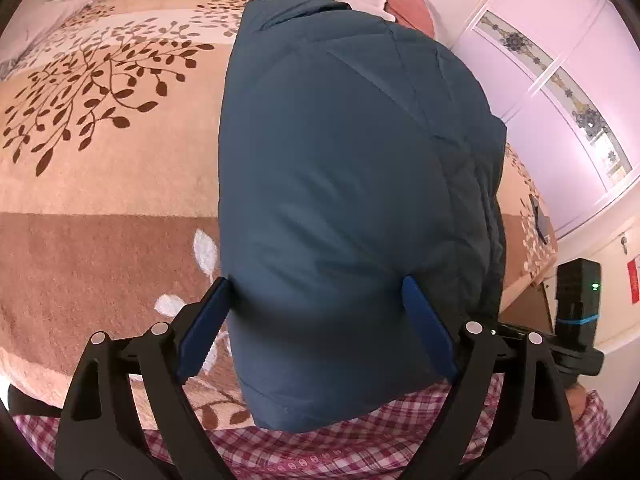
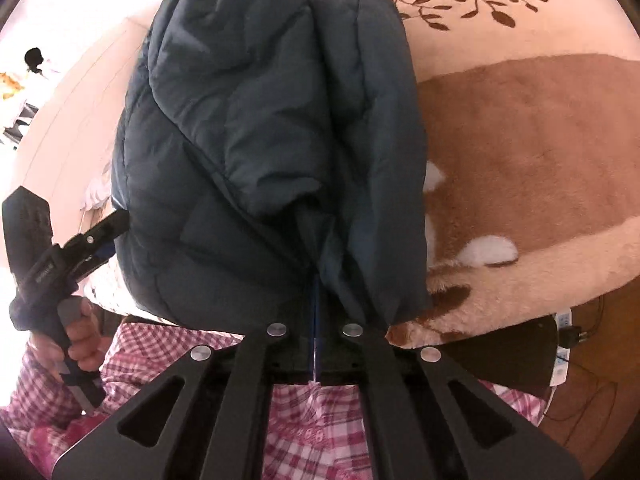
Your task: Fold large clothes
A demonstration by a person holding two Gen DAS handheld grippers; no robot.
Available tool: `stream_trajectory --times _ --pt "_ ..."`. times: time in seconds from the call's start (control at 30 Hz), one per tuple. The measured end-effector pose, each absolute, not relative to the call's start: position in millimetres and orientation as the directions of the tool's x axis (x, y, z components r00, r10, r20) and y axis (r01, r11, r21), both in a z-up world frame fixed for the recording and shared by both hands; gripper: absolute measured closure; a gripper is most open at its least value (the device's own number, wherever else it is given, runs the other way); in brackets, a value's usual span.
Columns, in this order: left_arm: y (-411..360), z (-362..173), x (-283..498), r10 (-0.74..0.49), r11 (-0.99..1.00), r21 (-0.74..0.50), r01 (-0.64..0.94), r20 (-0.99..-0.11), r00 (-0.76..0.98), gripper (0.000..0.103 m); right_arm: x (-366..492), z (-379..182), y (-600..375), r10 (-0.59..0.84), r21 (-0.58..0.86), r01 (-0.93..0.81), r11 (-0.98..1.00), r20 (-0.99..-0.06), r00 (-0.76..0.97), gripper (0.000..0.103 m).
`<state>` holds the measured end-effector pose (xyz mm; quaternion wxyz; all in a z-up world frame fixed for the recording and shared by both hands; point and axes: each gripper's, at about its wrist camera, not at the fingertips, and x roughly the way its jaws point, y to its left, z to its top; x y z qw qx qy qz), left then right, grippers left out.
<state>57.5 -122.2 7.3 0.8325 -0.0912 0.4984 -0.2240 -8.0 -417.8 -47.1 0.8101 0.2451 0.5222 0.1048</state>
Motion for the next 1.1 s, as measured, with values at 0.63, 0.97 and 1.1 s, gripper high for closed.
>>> stream_trajectory --times 0.63,0.97,1.1 --pt "-129 3 68 -0.477 0.876 -0.389 0.285 -0.792 0.381 0.006 -30 14 -432 0.444 0.532 0.032 0.846 -0.735 0.512 0.048" --pt "-127 0 71 -0.474 0.877 -0.392 0.278 -0.796 0.376 0.004 25 17 -474 0.371 0.516 0.140 0.845 -0.755 0.541 0.019" --pt "-127 -1 72 -0.478 0.875 -0.398 0.276 -0.798 0.366 0.004 46 -7 -481 0.441 0.585 0.170 0.793 -0.744 0.503 0.019"
